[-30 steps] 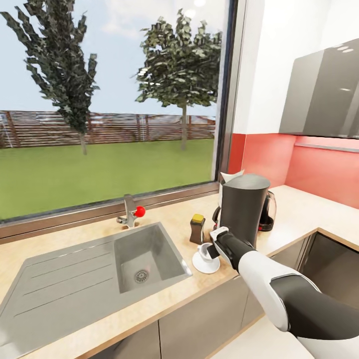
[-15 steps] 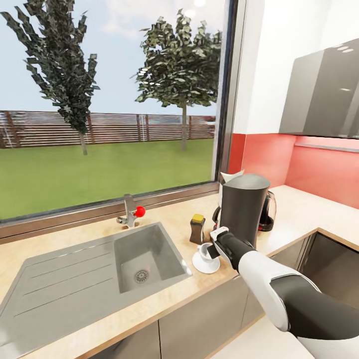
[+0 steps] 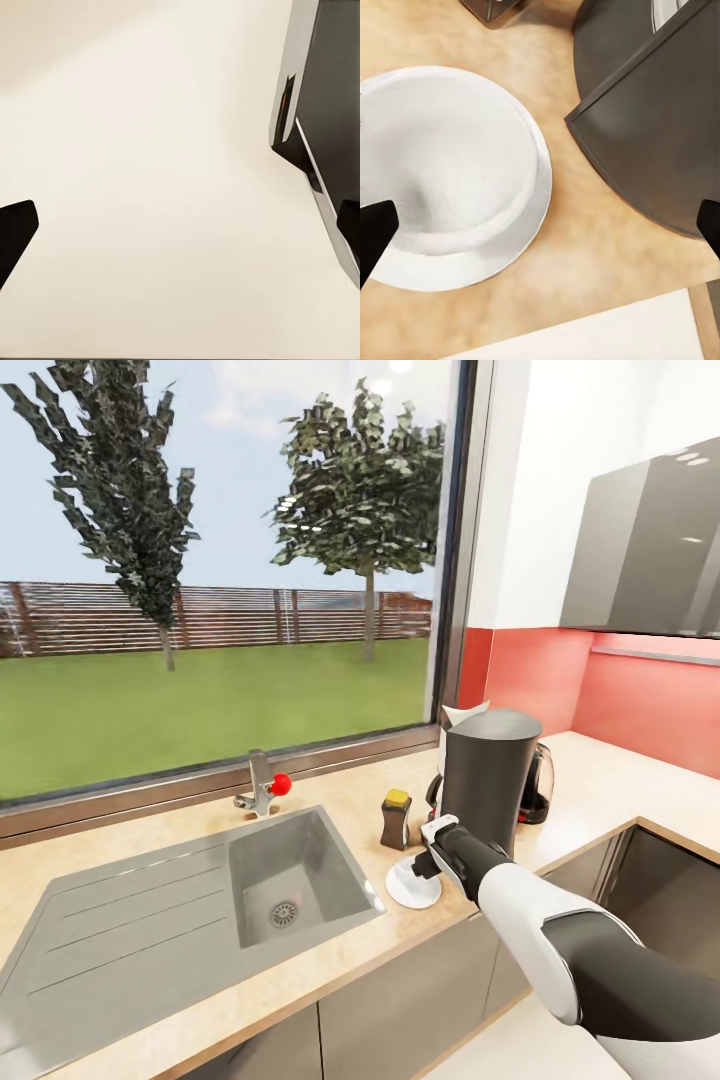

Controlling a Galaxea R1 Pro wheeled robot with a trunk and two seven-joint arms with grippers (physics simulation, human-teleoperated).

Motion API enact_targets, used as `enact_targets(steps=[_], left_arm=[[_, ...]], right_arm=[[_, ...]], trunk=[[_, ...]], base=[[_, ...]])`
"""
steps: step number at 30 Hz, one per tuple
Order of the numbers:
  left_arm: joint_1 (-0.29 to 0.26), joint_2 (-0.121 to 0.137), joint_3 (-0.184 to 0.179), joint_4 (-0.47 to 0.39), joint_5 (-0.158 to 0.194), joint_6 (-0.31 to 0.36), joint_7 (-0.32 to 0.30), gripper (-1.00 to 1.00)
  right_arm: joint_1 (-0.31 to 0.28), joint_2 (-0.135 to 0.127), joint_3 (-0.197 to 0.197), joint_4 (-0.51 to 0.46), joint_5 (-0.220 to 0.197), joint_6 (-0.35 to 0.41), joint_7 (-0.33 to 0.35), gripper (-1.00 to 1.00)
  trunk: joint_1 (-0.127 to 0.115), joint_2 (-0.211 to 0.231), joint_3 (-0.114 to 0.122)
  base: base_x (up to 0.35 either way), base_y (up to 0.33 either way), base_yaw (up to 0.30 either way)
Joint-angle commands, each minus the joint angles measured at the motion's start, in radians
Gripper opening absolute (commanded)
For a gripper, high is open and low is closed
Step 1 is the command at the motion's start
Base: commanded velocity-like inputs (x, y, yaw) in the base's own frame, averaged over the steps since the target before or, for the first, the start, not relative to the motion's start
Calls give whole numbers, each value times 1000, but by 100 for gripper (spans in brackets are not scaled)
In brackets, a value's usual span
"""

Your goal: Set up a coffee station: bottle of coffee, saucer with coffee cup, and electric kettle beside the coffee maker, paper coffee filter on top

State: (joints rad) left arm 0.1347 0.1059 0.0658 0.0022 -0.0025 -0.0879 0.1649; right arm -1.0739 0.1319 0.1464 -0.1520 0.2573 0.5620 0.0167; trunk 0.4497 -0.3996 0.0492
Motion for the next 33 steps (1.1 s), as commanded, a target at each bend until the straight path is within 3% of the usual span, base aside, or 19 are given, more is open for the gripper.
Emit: enact_targets(steps=[1,11,16,21,29,33], left_arm=[[0,0,6,0,0,-4,1,100],[0,1,6,0,-1,-4,1,100],[0,1,6,-1,0,-4,1,100],[0,1,3,-3,-1,-5,1,100],[0,1,2,-4,-3,-6,1,100],[0,5,2,-5,-3,-6,1,100]], right_arm=[[0,0,4,-1,5,6,2,100],[0,8,1,-23,3,6,1,100],[0,10,1,-134,3,32,0,100],[0,22,2,-286,-1,154,4,100],[0,28,2,-303,-6,169,9,100],[0,28,1,-304,-43,170,9,100]], trunk=[[0,0,0],[0,0,0],[0,0,0],[0,0,0],[0,0,0],[0,0,0]], base=[[0,0,0],[0,0,0],[0,0,0],[0,0,0],[-83,10,-42],[-300,85,-232]])
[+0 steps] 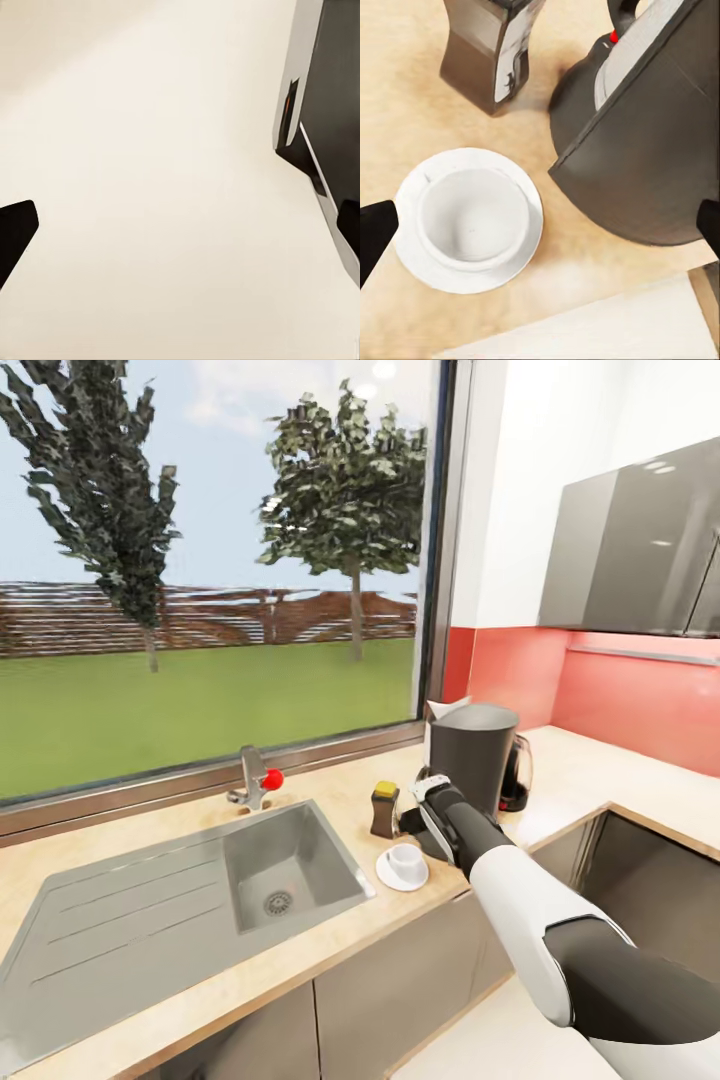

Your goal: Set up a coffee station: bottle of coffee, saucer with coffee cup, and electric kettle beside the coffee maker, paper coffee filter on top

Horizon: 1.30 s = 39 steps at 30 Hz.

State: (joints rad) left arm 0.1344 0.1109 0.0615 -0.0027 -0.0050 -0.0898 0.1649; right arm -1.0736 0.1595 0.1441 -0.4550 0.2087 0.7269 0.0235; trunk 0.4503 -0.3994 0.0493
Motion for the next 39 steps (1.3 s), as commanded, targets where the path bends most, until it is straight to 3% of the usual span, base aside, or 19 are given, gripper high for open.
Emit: enact_targets(steps=[1,7,19,23,26,31,34,39], left_arm=[[1,0,6,0,0,-4,1,100],[1,2,7,-4,0,-5,2,100],[1,-1,9,-6,-1,-5,1,100],[1,-4,10,-7,-1,-5,1,100],[1,-5,10,-8,-1,-5,1,100],[1,-5,11,-9,-2,-6,1,100],[1,-5,10,-10,-4,-7,2,100],[1,-7,11,-12,-3,-14,2,100]], right_arm=[[0,0,4,2,-6,5,2,100],[0,0,5,12,-18,5,2,100],[0,-4,3,51,-18,5,2,100],[0,-13,3,112,-16,5,0,100],[0,-50,4,211,-15,3,-1,100],[0,-154,5,356,-14,-40,-1,100],[8,-182,6,410,-13,-87,0,100],[153,-191,8,429,-10,-139,-4,100]], trunk=[[0,-1,0],[0,-1,0],[0,-1,0],[0,-1,0],[0,-1,0],[0,-1,0],[0,-1,0],[0,-1,0]], base=[[-315,122,-255],[-256,114,-261],[-15,7,-263],[0,0,-263],[0,0,-263],[0,0,-263],[0,0,-263],[0,0,-263]])
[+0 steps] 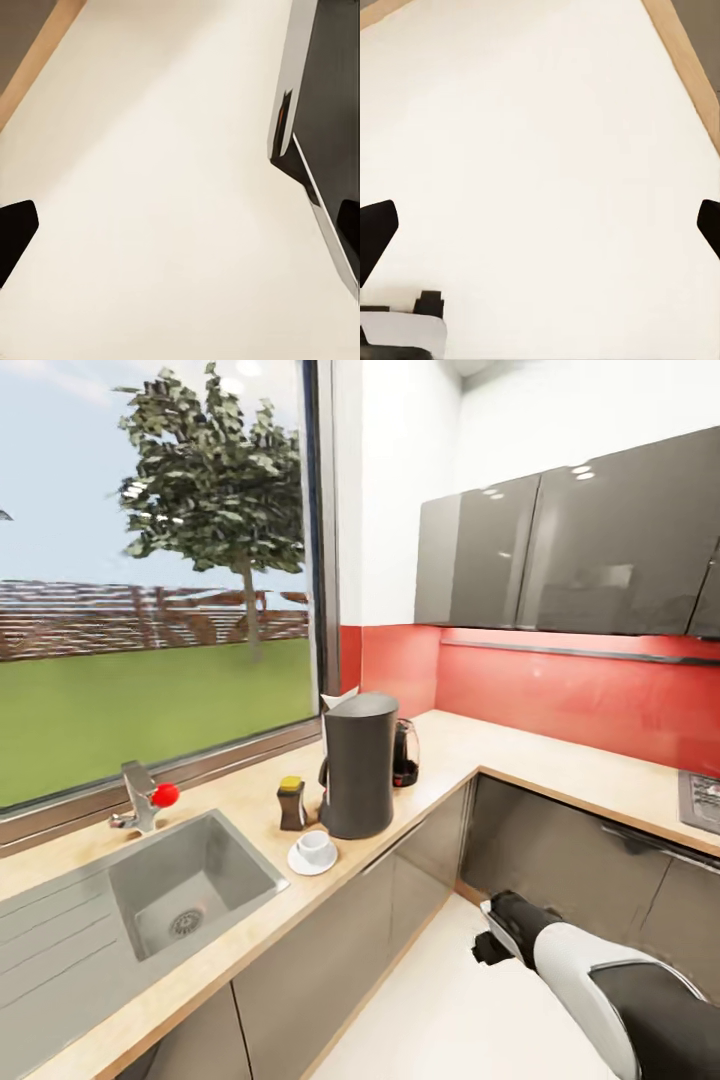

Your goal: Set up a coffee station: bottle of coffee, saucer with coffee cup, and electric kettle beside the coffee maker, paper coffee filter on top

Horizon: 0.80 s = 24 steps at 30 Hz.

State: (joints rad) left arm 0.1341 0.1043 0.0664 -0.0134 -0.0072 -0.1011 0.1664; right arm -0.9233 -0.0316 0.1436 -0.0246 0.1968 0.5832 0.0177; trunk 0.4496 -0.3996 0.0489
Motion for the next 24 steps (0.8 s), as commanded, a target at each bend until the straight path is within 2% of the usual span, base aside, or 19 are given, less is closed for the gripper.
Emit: enact_targets(steps=[1,2,6,10,12,13,15,16,21,24], left_arm=[[1,-1,7,-2,0,-3,1,100],[1,-1,7,-4,1,-6,2,100],[1,-1,7,-6,1,-41,1,100],[1,-2,8,-6,2,-101,0,100],[1,-2,8,-6,2,-112,-1,100],[1,-3,10,-6,3,-117,-2,100],[1,-22,8,-5,2,-120,-2,100],[1,-28,8,-6,1,-121,-2,100],[1,-44,7,-6,0,-119,-2,100],[1,-47,7,-4,-2,-116,-2,100]], right_arm=[[35,1,9,-1,2,-15,2,100],[114,1,10,-1,1,-77,3,100],[240,5,8,-1,-2,-224,6,100],[362,20,5,-1,-20,-414,6,100],[412,31,4,-1,-60,-474,4,100],[457,50,4,-1,-136,-499,2,100],[523,70,5,0,-243,-514,0,100],[540,72,4,0,-259,-516,0,100],[603,74,5,0,-276,-500,3,100],[632,77,5,0,-278,-450,5,100]], trunk=[[0,0,0],[0,0,0],[0,0,0],[0,0,0],[0,0,0],[0,0,0],[0,0,2],[0,0,3],[0,0,7],[0,0,9]], base=[[0,0,-263],[0,0,-263],[0,0,-263],[0,0,-263],[0,0,-263],[0,0,-261],[0,0,-243],[0,0,-231],[0,0,-223],[0,0,-213]])
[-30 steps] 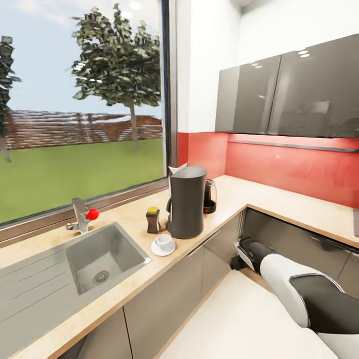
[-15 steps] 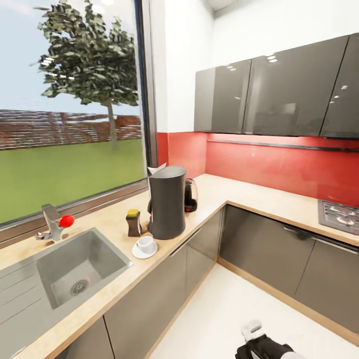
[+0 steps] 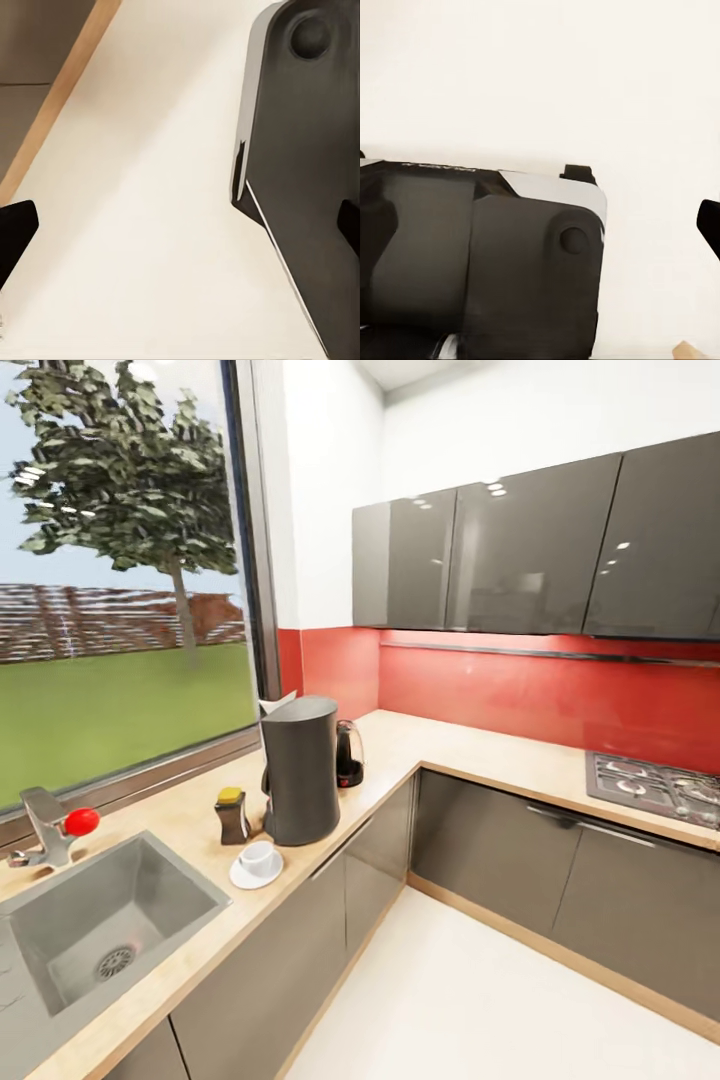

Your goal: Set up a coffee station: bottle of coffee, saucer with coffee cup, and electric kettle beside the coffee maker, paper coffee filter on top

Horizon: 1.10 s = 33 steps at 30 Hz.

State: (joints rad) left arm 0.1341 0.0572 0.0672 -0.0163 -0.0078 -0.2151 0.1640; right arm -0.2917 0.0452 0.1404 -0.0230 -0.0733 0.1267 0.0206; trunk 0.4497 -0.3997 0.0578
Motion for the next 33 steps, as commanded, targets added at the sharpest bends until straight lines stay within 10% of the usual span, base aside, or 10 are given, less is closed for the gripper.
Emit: enact_targets(steps=[1,8,14,33], left_arm=[[1,-1,6,-1,-1,0,0,100],[1,-2,9,0,3,37,1,100],[1,-10,9,0,4,182,0,100],[1,-22,12,0,5,202,3,100]], right_arm=[[5,1,8,-2,-8,34,3,100],[14,2,9,-2,-9,185,1,100],[15,-3,11,-3,-7,54,-2,100],[16,-4,13,-9,-8,11,-2,100]], trunk=[[0,0,1],[0,0,3],[0,0,3],[0,0,3]], base=[[0,0,-211],[0,0,-109],[0,0,-2],[0,0,0]])
